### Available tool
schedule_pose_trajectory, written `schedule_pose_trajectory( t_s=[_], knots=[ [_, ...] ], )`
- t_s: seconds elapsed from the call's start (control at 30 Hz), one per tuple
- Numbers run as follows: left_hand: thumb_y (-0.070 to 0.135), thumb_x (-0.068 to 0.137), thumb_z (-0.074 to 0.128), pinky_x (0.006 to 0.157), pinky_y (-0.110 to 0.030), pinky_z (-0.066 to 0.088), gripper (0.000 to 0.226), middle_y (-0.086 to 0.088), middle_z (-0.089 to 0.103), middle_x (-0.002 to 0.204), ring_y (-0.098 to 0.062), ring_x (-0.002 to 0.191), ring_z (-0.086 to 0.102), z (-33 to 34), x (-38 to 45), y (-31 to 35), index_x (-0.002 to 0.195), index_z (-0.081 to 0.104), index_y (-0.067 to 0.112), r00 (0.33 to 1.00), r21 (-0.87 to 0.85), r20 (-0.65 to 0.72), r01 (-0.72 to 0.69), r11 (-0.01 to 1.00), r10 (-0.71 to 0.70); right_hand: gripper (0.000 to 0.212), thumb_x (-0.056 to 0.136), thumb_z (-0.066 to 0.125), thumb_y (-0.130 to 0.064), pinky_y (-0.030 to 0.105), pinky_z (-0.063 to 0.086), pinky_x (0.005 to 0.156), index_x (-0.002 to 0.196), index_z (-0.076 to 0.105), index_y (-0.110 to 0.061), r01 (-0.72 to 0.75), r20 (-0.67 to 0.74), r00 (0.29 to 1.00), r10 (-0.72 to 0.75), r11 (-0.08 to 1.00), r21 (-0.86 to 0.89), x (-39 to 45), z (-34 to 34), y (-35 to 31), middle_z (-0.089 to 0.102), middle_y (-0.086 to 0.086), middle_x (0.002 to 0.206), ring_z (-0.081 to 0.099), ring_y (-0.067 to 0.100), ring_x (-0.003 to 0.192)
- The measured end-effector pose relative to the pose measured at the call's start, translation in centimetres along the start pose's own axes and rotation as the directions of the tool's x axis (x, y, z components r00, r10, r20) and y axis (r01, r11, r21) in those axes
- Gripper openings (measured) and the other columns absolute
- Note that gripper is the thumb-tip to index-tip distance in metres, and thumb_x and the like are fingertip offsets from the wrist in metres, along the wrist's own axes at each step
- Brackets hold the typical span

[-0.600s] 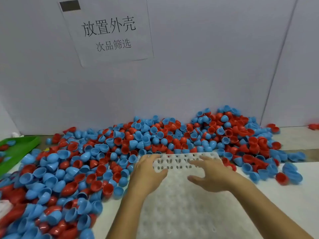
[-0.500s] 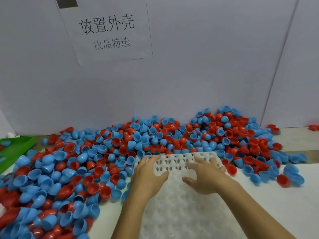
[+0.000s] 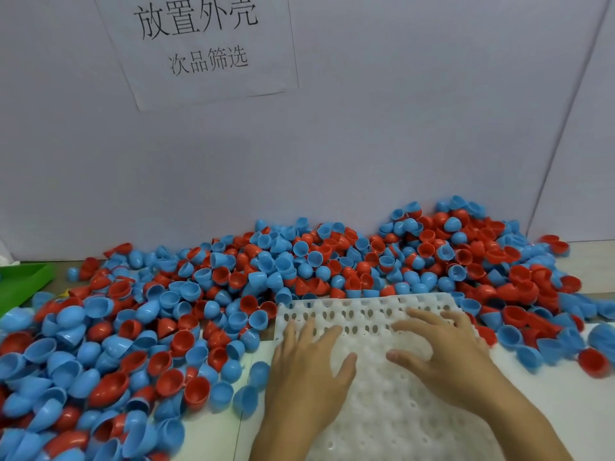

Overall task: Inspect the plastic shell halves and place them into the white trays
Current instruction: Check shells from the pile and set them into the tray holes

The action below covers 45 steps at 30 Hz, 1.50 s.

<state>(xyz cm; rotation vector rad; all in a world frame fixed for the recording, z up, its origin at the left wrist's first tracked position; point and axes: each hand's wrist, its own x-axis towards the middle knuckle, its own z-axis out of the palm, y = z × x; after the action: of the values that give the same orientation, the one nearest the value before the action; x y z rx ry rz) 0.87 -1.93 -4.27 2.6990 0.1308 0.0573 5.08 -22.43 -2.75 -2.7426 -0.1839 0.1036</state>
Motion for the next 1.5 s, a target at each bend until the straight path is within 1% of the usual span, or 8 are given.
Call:
schedule_pose_trajectory(
  t_s=[0.23,0.37,0.7,0.97,1.07,1.27,1.37,1.5],
  knots=[
    [0.061,0.096,0.046,0.116,-0.033,0.034,0.051,0.015,0.035,0.150,-0.009,0.142,0.028,-1.0,0.3,0.2,0.143,0.044,0.042,0.990,-0.078,-0.138,-0.043,0.996,0.032,0.059,0.078,0.053,-0.076,0.050,0.018,0.117,0.132,0.051,-0.052,0.102,-0.153,0.984,-0.087,0.990,0.097,-0.3,-0.3,0.1,0.039,-0.027,0.148,0.018,0.011,0.144],
    [0.056,0.094,0.055,0.111,-0.038,0.039,0.054,0.009,0.040,0.149,-0.015,0.138,0.034,-4.8,3.4,-1.0,0.144,0.046,0.037,0.965,0.025,-0.262,-0.015,1.000,0.021,0.043,0.090,0.054,-0.063,0.051,0.012,0.118,0.132,0.051,-0.052,0.165,-0.085,0.985,-0.153,0.972,0.166,0.1,0.5,-0.7,0.037,-0.027,0.150,0.014,0.004,0.148],
    [0.037,0.102,0.055,0.108,-0.043,0.038,0.042,0.000,0.049,0.141,-0.025,0.133,0.039,-8.6,11.8,-3.1,0.143,0.051,0.029,0.984,0.370,-0.092,-0.106,0.923,0.150,0.037,0.093,0.051,-0.060,0.050,0.013,0.117,0.129,0.053,-0.050,0.163,-0.073,0.986,-0.152,0.970,0.183,0.6,1.0,-0.4,0.039,-0.031,0.146,0.014,0.004,0.147],
    [0.028,0.095,0.068,0.074,-0.031,0.044,0.020,-0.003,0.059,0.098,-0.018,0.088,0.054,-8.9,12.7,-3.0,0.110,0.062,0.018,0.966,0.064,-0.232,-0.102,0.993,0.114,0.035,0.093,0.050,-0.060,0.048,0.014,0.115,0.126,0.055,-0.050,0.167,-0.084,0.985,-0.152,0.962,0.216,0.8,1.2,-0.1,0.040,-0.033,0.141,0.017,0.001,0.144],
    [0.025,0.098,0.062,0.078,-0.034,0.046,0.020,-0.008,0.058,0.109,-0.026,0.101,0.055,-9.9,12.8,-4.2,0.116,0.058,0.018,0.948,0.032,-0.319,-0.006,0.999,0.016,0.035,0.093,0.051,-0.059,0.047,0.015,0.115,0.126,0.055,-0.050,0.171,-0.092,0.984,-0.154,0.960,0.223,0.7,1.1,-0.1,0.041,-0.033,0.140,0.018,0.001,0.144],
    [0.056,0.089,0.059,0.111,-0.069,0.026,0.073,-0.008,0.010,0.165,-0.044,0.149,0.008,-9.5,13.1,-4.5,0.153,0.024,0.049,0.982,0.218,-0.162,0.135,0.967,-0.101,0.035,0.094,0.049,-0.060,0.047,0.015,0.115,0.127,0.053,-0.050,0.168,-0.089,0.984,-0.152,0.961,0.221,0.6,1.1,-0.2,0.040,-0.035,0.138,0.018,0.000,0.143],
    [0.085,0.079,0.050,0.111,-0.077,-0.002,0.088,-0.002,-0.015,0.169,-0.047,0.150,-0.020,-7.3,14.3,-2.9,0.152,0.008,0.060,0.998,0.290,-0.054,0.054,0.955,-0.040,0.034,0.093,0.049,-0.061,0.045,0.014,0.116,0.126,0.053,-0.052,0.173,-0.093,0.983,-0.156,0.958,0.228,0.6,1.1,-0.3,0.039,-0.037,0.136,0.018,-0.002,0.143],
    [0.090,0.077,0.043,0.109,-0.079,-0.003,0.092,-0.003,-0.021,0.168,-0.052,0.147,-0.021,-5.6,16.2,-0.8,0.153,0.001,0.058,0.999,0.468,0.054,-0.021,0.883,-0.005,0.033,0.093,0.049,-0.061,0.045,0.014,0.116,0.125,0.052,-0.052,0.163,-0.094,0.985,-0.145,0.961,0.225,0.6,1.0,-0.4,0.040,-0.035,0.139,0.019,-0.002,0.142]
  ],
)
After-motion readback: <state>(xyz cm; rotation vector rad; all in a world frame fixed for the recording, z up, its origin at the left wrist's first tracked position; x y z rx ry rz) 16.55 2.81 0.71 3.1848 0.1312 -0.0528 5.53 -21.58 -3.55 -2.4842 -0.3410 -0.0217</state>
